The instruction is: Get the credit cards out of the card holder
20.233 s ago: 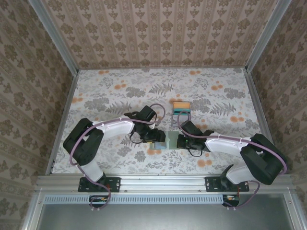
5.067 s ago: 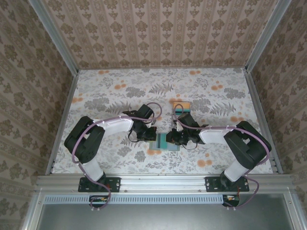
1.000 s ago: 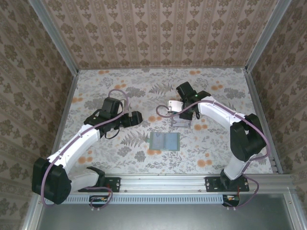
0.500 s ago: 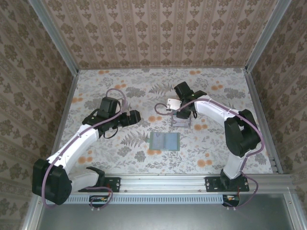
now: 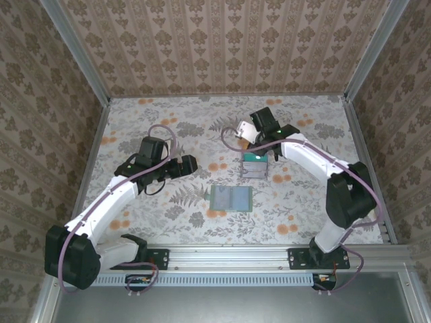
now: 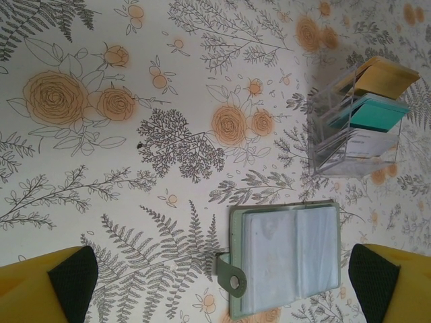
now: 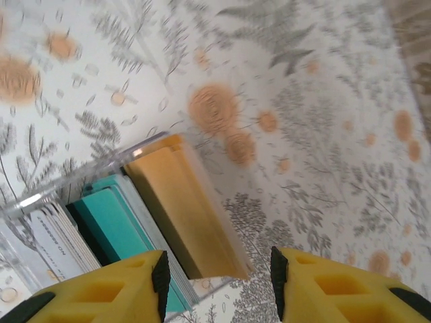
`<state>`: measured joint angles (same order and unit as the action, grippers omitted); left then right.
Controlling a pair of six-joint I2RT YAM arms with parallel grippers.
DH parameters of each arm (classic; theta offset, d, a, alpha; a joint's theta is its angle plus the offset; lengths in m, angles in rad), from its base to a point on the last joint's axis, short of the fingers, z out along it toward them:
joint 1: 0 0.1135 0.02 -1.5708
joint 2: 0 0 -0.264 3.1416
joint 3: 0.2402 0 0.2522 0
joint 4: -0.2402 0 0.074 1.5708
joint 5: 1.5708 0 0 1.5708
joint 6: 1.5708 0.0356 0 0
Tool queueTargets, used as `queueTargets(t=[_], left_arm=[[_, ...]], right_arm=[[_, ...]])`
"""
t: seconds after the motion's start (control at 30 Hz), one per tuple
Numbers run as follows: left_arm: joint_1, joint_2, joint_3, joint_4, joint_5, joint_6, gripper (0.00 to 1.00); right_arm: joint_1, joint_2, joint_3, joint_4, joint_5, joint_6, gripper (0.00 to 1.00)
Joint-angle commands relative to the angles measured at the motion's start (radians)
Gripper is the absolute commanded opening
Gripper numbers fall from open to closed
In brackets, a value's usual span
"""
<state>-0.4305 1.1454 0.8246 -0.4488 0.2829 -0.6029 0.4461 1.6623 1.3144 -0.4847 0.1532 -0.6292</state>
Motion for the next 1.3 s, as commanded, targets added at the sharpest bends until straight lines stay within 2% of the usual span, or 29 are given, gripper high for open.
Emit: queueTargets(t=[0.0,0.13,0.3,0.37,0.47,0.53,0.73,0.83,1.07,1.27], left_arm=[[-0.008,0.02,-0.005,0.021,0.037,-0.01,0.98],[-0.066,0.067,0.018,0.041,0.047,-0.011,0.95],[-0.148,0.149,0.055,0.065,0.045,-0.033,0.91],[-0.176,0.185,0.064,0.077,0.059,-0.045,0.83],[-0.215,0.246,0.084,0.09,0.092,-0.055,0.63],[-0.238,0.283,0.102,0.085,0.104,-0.054,0.53],[-0.282,0.375,0.117,0.079,0.135,-0.052,0.34],[-0.293,0.413,0.111,0.068,0.142,-0.042,0.27],[-0.302,0.454,0.094,0.034,0.139,-0.01,0.3],[-0.307,0.471,0.078,0.026,0.122,-0.003,0.3]], right_arm=[[-0.006,-0.093,-0.009,-0.003,-0.027,0.217,0.47],[-0.001,-0.164,-0.036,-0.047,-0.085,0.455,0.45],[0.006,-0.263,-0.133,-0.089,-0.204,0.71,0.32],[0.014,-0.32,-0.206,-0.059,-0.241,0.804,0.3],[0.047,-0.356,-0.298,-0.008,-0.263,0.883,0.26],[0.065,-0.358,-0.341,-0.006,-0.268,0.946,0.21],[0.18,-0.338,-0.472,0.084,-0.264,1.132,0.12],[0.219,-0.281,-0.5,0.107,-0.27,1.195,0.04],[0.253,-0.124,-0.528,0.135,-0.276,1.24,0.0],[0.256,-0.102,-0.526,0.115,-0.235,1.235,0.0]])
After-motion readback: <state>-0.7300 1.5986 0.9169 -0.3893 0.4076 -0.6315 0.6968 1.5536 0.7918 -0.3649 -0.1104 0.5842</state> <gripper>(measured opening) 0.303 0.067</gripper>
